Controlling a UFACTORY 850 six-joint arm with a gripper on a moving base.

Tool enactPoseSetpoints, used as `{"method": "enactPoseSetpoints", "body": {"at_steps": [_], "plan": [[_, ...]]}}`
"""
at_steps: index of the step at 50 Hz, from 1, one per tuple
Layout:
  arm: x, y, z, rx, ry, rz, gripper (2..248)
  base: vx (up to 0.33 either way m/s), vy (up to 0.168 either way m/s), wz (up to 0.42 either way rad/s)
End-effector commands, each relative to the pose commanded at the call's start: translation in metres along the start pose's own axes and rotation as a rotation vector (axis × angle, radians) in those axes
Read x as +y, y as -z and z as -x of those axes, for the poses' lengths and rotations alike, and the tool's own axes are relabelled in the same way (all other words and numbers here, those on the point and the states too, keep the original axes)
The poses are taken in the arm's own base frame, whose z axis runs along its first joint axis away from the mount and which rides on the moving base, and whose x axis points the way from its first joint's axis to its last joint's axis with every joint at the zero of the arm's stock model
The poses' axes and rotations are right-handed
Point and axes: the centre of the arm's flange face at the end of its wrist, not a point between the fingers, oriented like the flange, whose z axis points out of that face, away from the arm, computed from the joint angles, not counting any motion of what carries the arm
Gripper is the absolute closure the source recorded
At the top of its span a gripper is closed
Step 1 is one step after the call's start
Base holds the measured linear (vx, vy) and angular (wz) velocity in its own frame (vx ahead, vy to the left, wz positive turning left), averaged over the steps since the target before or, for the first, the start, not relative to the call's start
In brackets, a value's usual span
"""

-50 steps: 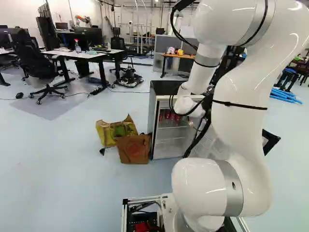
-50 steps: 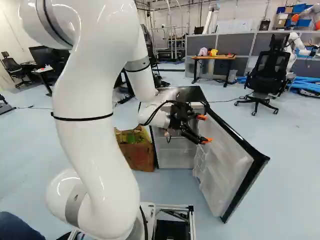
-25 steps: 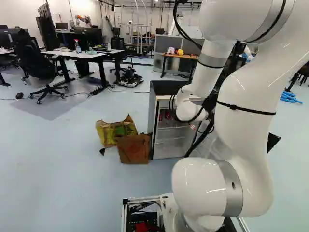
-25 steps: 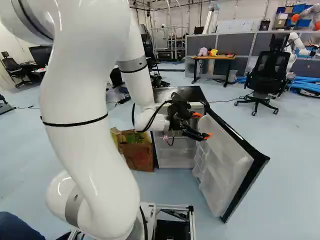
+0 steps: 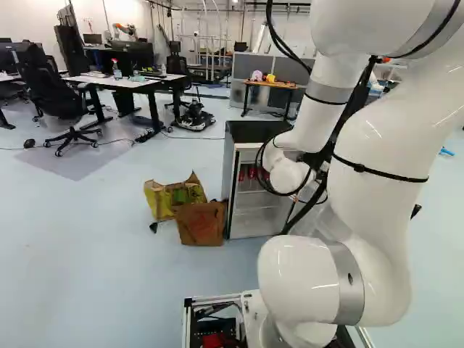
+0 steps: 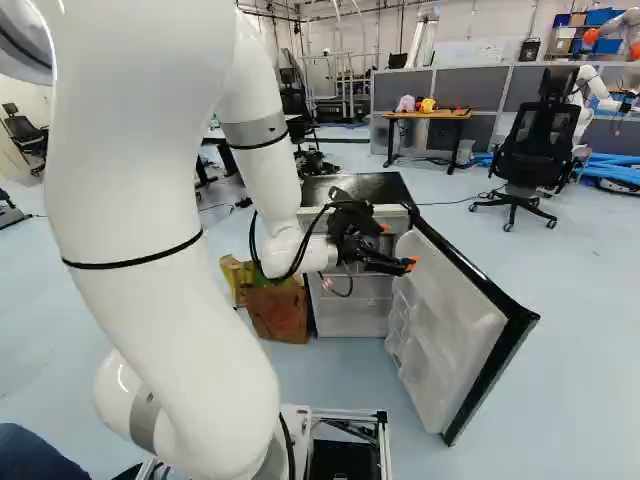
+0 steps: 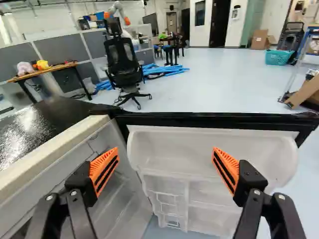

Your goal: Grab a drink from the fridge

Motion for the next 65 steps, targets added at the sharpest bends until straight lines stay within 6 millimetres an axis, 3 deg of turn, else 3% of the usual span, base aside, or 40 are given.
{"method": "enactPoseSetpoints", "body": {"at_steps": [28, 65], "plan": [[-0.006, 0.007, 0.029, -0.069, 0.151, -0.244, 3, 0.000, 0.000, 0.000], [-0.033, 0.007, 0.071, -0.166, 0.315, -0.592, 3, 0.000, 0.000, 0.000]]}}
